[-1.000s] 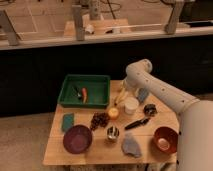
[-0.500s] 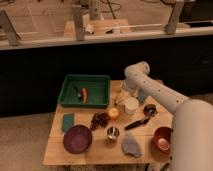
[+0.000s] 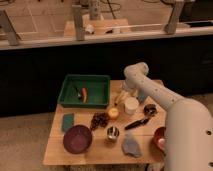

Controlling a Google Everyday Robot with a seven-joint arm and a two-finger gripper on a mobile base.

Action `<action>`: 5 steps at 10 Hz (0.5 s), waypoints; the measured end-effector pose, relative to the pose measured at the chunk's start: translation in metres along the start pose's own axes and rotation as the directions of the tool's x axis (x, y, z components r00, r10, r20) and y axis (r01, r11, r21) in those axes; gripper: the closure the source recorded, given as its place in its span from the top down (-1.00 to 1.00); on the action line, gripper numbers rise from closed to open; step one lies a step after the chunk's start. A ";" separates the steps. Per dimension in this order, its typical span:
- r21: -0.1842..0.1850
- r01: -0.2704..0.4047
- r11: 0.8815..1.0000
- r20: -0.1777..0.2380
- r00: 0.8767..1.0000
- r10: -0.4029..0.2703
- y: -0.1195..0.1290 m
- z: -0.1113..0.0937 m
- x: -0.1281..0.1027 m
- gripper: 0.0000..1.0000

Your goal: Place banana in tray

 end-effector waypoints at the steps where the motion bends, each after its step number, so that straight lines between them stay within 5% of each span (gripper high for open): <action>1: -0.002 -0.001 1.000 0.004 1.000 0.001 0.001 0.003 0.001 0.60; 5: -0.018 -0.003 1.000 0.014 1.000 0.004 0.002 0.013 0.002 0.60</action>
